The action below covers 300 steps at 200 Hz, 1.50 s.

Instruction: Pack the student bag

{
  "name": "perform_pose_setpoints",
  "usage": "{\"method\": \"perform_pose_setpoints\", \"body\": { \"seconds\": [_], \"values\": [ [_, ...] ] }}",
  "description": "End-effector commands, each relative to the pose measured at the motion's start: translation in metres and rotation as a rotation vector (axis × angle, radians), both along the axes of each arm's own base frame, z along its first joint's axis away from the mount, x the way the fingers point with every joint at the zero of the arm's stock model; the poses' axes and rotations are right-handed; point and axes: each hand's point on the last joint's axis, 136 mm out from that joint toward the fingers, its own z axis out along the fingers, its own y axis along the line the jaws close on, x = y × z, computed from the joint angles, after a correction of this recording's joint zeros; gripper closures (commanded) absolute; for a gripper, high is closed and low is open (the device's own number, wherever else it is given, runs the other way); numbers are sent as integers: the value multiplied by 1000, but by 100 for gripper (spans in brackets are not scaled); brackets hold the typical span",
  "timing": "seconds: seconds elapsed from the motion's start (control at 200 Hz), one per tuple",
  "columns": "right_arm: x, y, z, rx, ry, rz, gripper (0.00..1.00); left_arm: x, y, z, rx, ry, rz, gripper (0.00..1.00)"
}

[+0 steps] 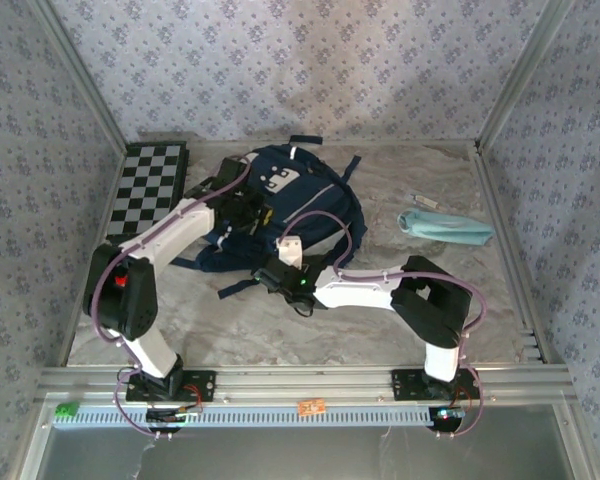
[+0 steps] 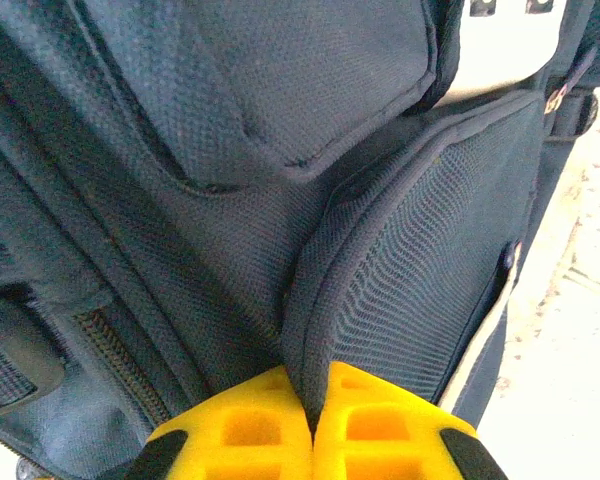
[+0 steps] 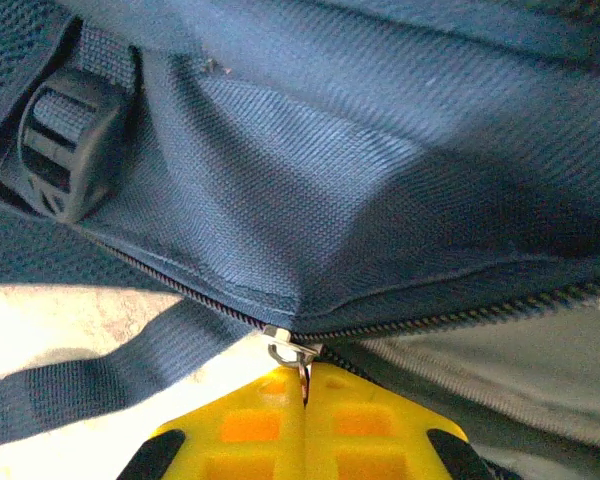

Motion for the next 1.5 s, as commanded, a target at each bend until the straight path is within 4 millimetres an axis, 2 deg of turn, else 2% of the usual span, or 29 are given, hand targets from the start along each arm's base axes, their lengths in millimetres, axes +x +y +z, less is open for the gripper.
{"method": "perform_pose_setpoints", "body": {
  "seconds": [0.0, 0.065, 0.11, 0.22, 0.265, 0.36, 0.495, 0.55, 0.74, 0.885, 1.045, 1.219, 1.299, 1.494],
  "values": [
    [-9, 0, 1, -1, 39, 25, 100, 19, -23, 35, -80, -144, -110, 85],
    [-10, 0, 4, 2, 52, 21, 100, 11, -25, 39, -130, -152, -138, 70],
    [-11, 1, 5, 16, 66, 22, 100, 3, -23, 45, -158, -172, -146, 64],
    [-14, 3, 4, 56, 98, 30, 100, -35, -6, 34, -154, -145, -144, 52],
    [-14, 1, 4, 52, 108, 24, 100, -51, 5, 23, -140, -115, -124, 50],
    [-15, -1, 0, 48, 121, 21, 100, -86, 28, -13, -142, -33, -23, 48],
    [-16, 4, -2, 87, 143, 43, 100, -112, 51, -52, -126, 20, 90, 46],
    [-15, 6, 0, 95, 144, 53, 100, -113, 54, -60, -122, 34, 110, 46],
    [-14, 5, -1, 101, 160, 59, 100, -97, 50, -74, -102, 48, 137, 48],
    [-12, 3, -2, 103, 165, 53, 100, -76, 31, -70, -158, -16, 148, 49],
    [-11, 2, 0, 96, 158, 58, 100, -69, 18, -67, -170, -47, 145, 54],
    [-9, 3, 0, 101, 157, 61, 100, -69, 11, -67, -164, -70, 161, 57],
    [-8, 3, -1, 101, 154, 58, 100, -73, 1, -68, -193, -54, 163, 59],
    [-4, -1, -1, 103, 151, 33, 100, -92, -11, -94, -198, 71, 167, 63]
  ]
}}
